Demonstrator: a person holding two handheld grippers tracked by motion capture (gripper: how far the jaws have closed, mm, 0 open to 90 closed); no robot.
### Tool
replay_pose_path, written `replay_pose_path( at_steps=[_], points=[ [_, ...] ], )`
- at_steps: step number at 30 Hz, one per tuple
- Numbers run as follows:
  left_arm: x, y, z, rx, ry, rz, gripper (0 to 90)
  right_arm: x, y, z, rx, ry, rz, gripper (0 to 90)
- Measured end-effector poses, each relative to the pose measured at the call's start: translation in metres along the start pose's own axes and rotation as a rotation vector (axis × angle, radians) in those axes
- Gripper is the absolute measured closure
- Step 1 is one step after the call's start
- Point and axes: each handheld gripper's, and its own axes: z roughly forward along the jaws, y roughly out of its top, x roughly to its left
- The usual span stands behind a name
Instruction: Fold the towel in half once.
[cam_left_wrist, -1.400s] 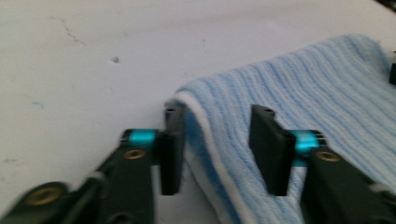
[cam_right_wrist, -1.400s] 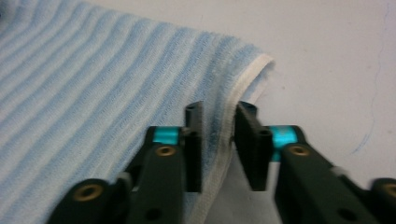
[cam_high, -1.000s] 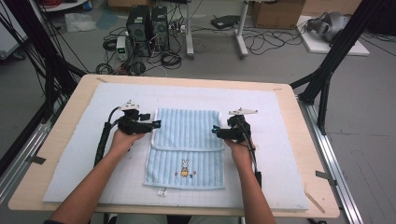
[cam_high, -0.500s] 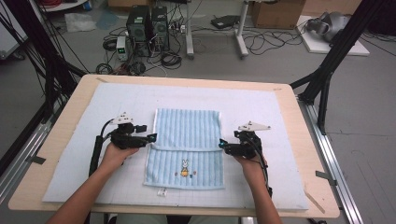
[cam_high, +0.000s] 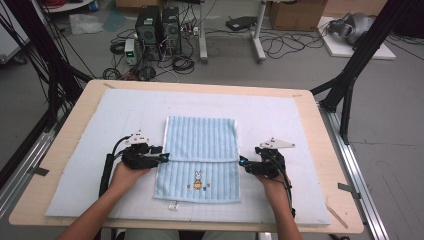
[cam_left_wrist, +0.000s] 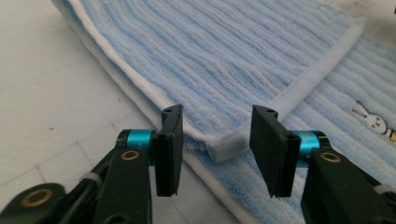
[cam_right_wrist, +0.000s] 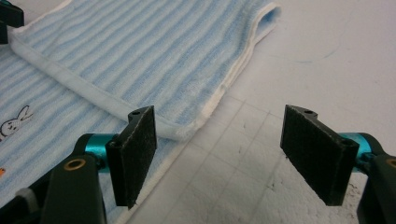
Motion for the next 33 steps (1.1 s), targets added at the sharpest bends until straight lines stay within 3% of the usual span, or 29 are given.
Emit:
replay_pose_path(
  at_steps=[6, 9, 12, 17, 22, 24, 26, 29, 33],
  points=[
    [-0.006, 0.000, 0.001, 0.011, 0.032, 0.057, 78.2, 0.000, 0.000, 0.000, -0.003, 0.003, -0.003, 26.3],
    [-0.007, 0.001, -0.001, -0.010, 0.033, 0.073, 81.5, 0.000, 0.001, 0.000, -0.007, 0.001, -0.001, 26.4],
    [-0.007, 0.003, -0.007, -0.047, 0.018, 0.061, 82.4, 0.001, 0.002, -0.003, -0.024, 0.002, 0.002, 27.8],
    [-0.008, 0.005, -0.015, -0.086, -0.011, 0.036, 82.4, 0.003, 0.005, -0.005, -0.038, 0.040, -0.010, 40.9],
    [-0.009, 0.004, -0.017, -0.089, -0.019, 0.033, 82.4, 0.014, 0.004, 0.009, 0.026, 0.082, -0.063, 47.0],
    [-0.009, 0.004, -0.018, -0.092, -0.021, 0.034, 82.4, 0.018, 0.004, 0.017, 0.056, 0.073, -0.070, 49.3],
    [-0.008, 0.003, -0.018, -0.092, -0.022, 0.031, 82.4, 0.020, 0.004, 0.024, 0.083, 0.047, -0.088, 58.0],
    [-0.008, 0.003, -0.019, -0.100, -0.025, 0.024, 82.5, 0.020, 0.004, 0.026, 0.100, 0.025, -0.111, 77.8],
    [-0.007, 0.003, -0.021, -0.107, -0.032, 0.019, 82.6, 0.022, 0.005, 0.021, 0.075, 0.017, -0.138, 82.6]
  ],
)
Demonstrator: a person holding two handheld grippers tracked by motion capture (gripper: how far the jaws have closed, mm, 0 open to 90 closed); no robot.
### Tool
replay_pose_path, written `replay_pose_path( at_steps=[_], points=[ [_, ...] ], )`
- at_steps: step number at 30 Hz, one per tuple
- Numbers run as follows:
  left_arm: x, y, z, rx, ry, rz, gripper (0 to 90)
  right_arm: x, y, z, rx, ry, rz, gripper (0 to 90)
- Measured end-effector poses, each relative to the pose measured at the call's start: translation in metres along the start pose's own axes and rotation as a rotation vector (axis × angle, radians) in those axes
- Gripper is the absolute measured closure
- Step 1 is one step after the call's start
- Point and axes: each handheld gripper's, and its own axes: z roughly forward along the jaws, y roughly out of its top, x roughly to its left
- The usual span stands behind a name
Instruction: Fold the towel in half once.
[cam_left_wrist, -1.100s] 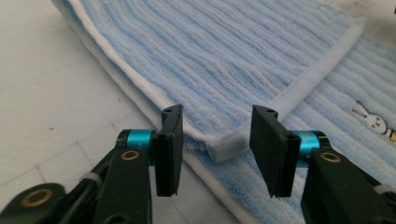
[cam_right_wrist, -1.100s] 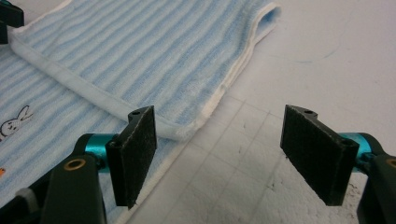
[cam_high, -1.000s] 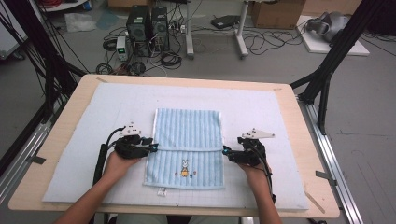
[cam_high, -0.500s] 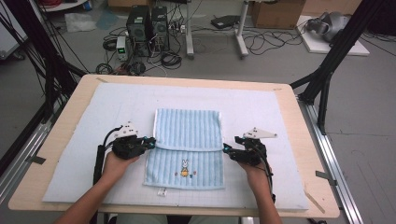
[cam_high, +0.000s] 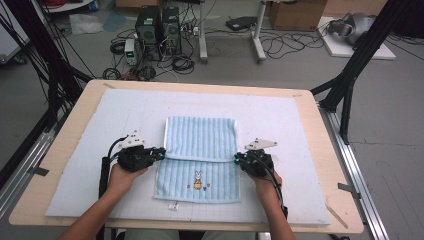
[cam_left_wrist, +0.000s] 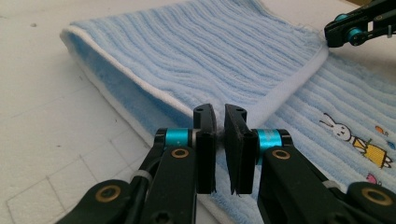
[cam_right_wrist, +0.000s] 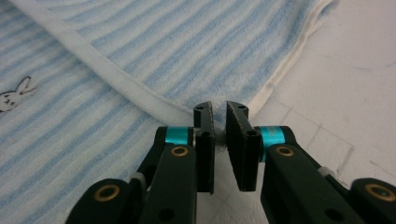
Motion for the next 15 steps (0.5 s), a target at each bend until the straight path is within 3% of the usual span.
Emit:
replay_pose_path(
  at_steps=[8, 15],
  points=[
    [-0.004, 0.000, -0.011, -0.023, -0.020, -0.011, 82.6, 0.003, 0.001, -0.013, -0.034, 0.015, -0.008, 82.8],
    [-0.015, -0.008, -0.026, -0.031, -0.042, -0.021, 82.6, 0.015, -0.003, -0.028, -0.050, 0.029, -0.016, 82.8]
  ],
)
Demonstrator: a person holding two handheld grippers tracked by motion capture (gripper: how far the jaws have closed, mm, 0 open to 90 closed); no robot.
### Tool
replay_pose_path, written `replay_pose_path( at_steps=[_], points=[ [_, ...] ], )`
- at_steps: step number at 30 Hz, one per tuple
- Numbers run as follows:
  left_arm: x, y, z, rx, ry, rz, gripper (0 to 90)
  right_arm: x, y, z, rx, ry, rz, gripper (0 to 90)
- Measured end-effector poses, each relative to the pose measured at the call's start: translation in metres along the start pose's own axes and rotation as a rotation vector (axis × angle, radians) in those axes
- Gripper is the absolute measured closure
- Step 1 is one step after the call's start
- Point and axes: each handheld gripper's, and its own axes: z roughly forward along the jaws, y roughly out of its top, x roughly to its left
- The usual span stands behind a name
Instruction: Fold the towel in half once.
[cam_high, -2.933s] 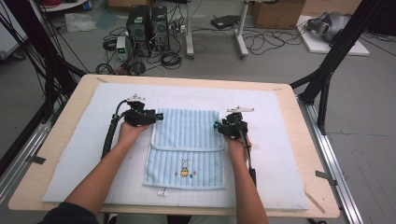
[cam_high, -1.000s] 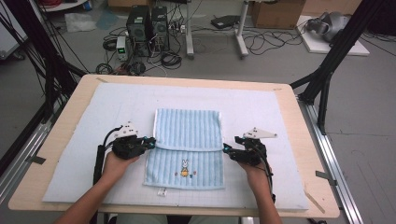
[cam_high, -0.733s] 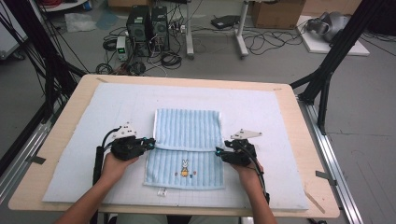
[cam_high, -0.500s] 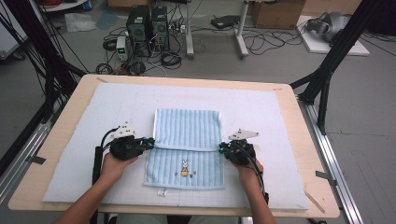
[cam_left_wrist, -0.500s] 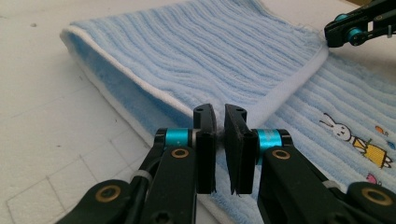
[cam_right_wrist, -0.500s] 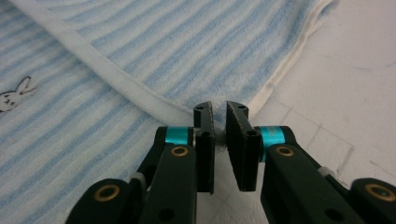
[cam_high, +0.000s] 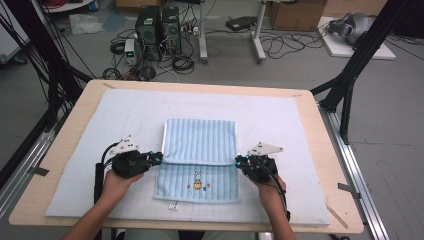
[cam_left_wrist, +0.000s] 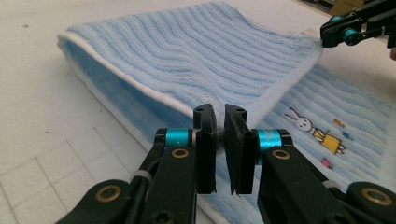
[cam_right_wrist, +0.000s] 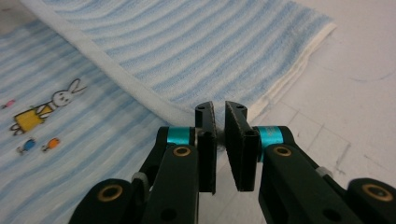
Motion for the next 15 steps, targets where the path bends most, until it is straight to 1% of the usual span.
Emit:
replay_pose_path(
  at_steps=[5, 7, 9, 11, 15],
  points=[
    [-0.009, -0.007, -0.009, -0.003, -0.011, -0.007, 82.6, 0.013, -0.006, -0.015, -0.016, 0.005, -0.001, 82.8],
    [-0.014, -0.010, -0.012, -0.001, -0.012, -0.009, 82.6, 0.018, -0.011, -0.020, -0.011, 0.009, -0.001, 82.8],
    [-0.018, -0.014, -0.016, 0.006, -0.011, -0.001, 82.5, 0.023, -0.015, -0.024, -0.010, 0.005, 0.000, 82.8],
    [-0.023, -0.018, -0.020, 0.005, -0.010, -0.007, 82.5, 0.030, -0.019, -0.029, -0.008, 0.001, -0.003, 82.8],
    [-0.035, -0.024, -0.030, 0.003, -0.014, -0.001, 82.5, 0.042, -0.026, -0.040, -0.015, -0.005, -0.007, 82.8]
  ],
)
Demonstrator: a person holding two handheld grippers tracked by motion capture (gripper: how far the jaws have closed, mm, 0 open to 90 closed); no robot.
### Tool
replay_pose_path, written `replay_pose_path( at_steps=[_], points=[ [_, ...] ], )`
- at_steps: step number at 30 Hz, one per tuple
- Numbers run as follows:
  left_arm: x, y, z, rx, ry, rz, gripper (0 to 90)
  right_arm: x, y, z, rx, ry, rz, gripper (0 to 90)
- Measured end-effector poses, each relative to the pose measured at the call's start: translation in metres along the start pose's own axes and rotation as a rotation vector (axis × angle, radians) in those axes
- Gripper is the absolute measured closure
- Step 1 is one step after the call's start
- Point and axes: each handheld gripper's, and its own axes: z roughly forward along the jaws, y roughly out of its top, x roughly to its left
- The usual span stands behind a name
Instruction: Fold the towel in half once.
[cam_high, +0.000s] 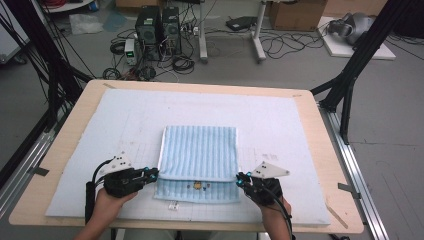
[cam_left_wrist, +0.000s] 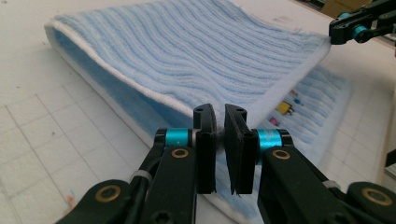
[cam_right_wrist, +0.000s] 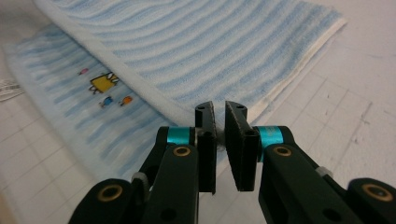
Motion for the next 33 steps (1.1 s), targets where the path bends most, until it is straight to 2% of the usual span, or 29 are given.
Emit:
replay_pose_path(
  at_steps=[9, 15, 18, 19, 20, 21, 24, 26, 30, 33],
  points=[
    [-0.019, -0.015, -0.016, 0.014, -0.005, -0.004, 82.5, 0.022, -0.013, -0.018, 0.010, 0.001, -0.004, 82.7],
    [-0.025, -0.022, -0.022, 0.034, -0.013, -0.006, 82.5, 0.030, -0.018, -0.023, 0.019, 0.003, -0.004, 82.8],
    [-0.024, -0.026, -0.019, 0.062, -0.013, -0.003, 81.8, 0.032, -0.020, -0.021, 0.047, 0.004, -0.011, 82.4],
    [-0.024, -0.027, -0.017, 0.084, 0.004, 0.011, 79.1, 0.032, -0.021, -0.019, 0.062, -0.001, -0.012, 81.6],
    [-0.024, -0.028, -0.015, 0.087, 0.030, 0.010, 69.8, 0.031, -0.023, -0.016, 0.078, -0.003, -0.014, 77.3],
    [-0.023, -0.028, -0.015, 0.081, 0.036, -0.001, 63.3, 0.030, -0.024, -0.014, 0.090, -0.005, 0.003, 71.2],
    [-0.021, -0.024, -0.017, 0.036, 0.058, 0.000, 56.4, 0.024, -0.024, -0.016, 0.058, -0.016, 0.047, 63.2],
    [-0.018, -0.021, -0.017, 0.009, 0.066, -0.001, 55.9, 0.021, -0.022, -0.017, 0.024, -0.025, 0.064, 61.0],
    [-0.013, -0.012, -0.009, -0.007, 0.063, 0.000, 56.2, 0.016, -0.017, -0.009, -0.023, -0.023, 0.071, 61.7],
    [-0.013, -0.008, 0.002, 0.011, 0.055, 0.029, 59.4, 0.014, -0.013, 0.004, -0.014, 0.013, 0.070, 66.3]
  ],
)
